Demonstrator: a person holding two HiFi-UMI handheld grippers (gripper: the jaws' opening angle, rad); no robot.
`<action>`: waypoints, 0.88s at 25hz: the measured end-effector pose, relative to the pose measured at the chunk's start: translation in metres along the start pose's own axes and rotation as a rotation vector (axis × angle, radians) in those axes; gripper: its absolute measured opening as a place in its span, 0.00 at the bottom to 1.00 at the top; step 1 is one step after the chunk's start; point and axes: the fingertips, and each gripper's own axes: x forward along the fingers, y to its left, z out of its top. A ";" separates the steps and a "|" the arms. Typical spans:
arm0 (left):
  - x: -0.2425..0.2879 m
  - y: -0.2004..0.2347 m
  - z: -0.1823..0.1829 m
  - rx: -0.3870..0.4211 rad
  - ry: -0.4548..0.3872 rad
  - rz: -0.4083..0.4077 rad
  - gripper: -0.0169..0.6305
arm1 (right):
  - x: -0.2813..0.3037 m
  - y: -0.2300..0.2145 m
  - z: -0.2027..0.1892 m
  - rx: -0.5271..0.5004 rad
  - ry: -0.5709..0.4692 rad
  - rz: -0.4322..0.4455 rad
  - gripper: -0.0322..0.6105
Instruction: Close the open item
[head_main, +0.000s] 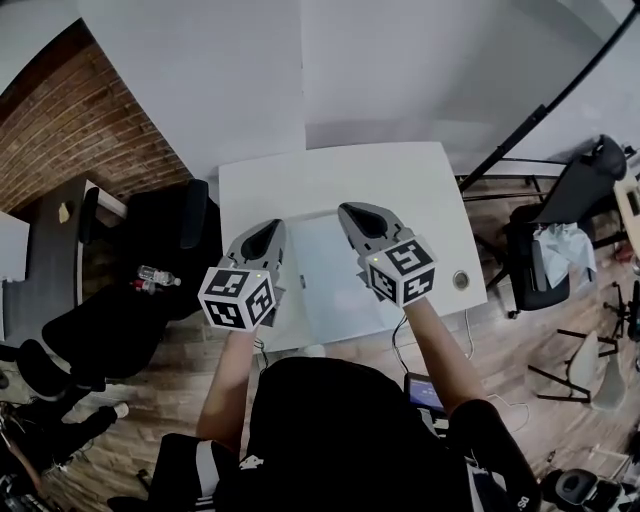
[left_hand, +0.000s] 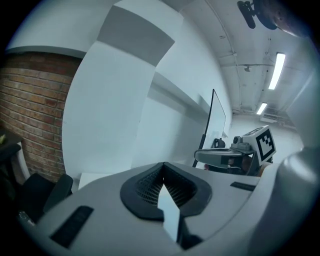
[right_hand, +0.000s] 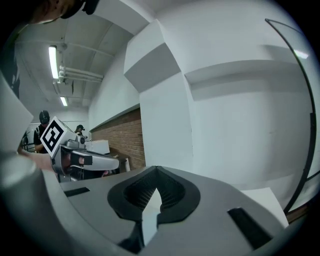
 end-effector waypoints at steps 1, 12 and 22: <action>-0.004 -0.004 0.002 0.003 -0.012 0.010 0.05 | -0.006 0.002 0.004 -0.002 -0.013 -0.005 0.11; -0.058 -0.063 0.002 0.013 -0.074 0.045 0.05 | -0.077 0.041 0.020 0.008 -0.096 -0.004 0.11; -0.098 -0.132 -0.002 0.071 -0.104 0.037 0.05 | -0.146 0.072 0.013 -0.008 -0.133 0.005 0.11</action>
